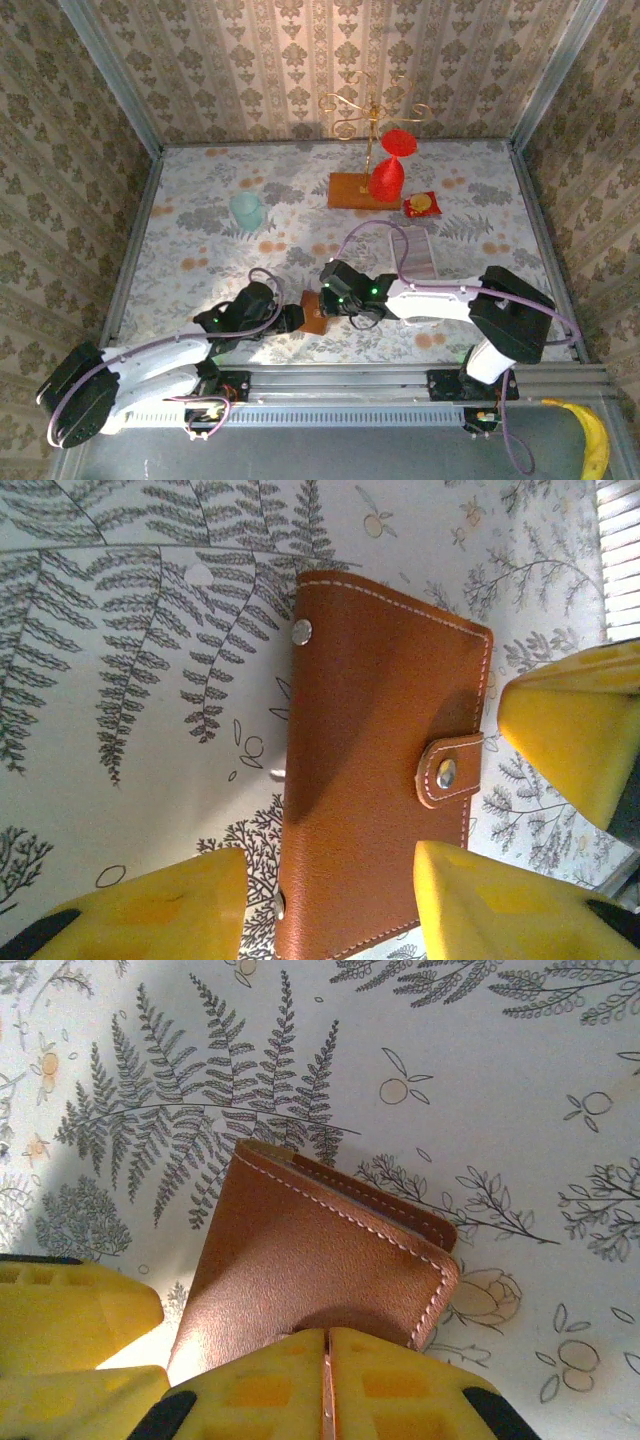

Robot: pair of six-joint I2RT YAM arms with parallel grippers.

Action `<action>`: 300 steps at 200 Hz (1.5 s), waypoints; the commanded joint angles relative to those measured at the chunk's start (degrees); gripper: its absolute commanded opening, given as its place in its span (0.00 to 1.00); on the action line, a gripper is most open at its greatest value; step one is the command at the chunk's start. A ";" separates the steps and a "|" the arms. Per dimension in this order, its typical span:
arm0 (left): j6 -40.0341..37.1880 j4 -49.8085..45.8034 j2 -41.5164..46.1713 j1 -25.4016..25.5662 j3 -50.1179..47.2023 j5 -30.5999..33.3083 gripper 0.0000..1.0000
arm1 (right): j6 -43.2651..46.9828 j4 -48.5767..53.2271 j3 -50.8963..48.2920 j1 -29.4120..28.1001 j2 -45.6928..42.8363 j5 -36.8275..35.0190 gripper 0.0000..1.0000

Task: Put the credit cards into the card holder
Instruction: Pick up the card holder at the bottom-center of the table, then open the button on the card holder.

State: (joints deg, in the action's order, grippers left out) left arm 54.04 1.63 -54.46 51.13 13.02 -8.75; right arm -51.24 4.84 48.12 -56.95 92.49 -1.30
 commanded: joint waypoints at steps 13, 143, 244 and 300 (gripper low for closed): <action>0.95 3.48 -2.61 0.98 0.43 0.34 0.47 | -1.00 1.59 1.89 0.64 2.65 -1.53 0.07; 4.64 9.01 -3.63 2.61 -1.50 -0.58 0.35 | -3.82 -2.27 -4.46 2.81 4.37 0.16 0.02; 1.34 9.45 -1.28 6.13 2.19 4.87 0.00 | -2.53 2.47 -6.42 2.76 -9.14 -2.75 0.19; -0.25 10.85 -0.13 7.52 3.77 6.55 0.00 | -2.98 1.39 -6.90 2.54 -13.97 -0.44 0.33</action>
State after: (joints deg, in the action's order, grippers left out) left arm 55.99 12.01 -55.68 57.76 14.70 -4.03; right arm -54.02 5.19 41.63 -54.15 79.15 -1.72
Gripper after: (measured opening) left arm 0.071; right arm 0.318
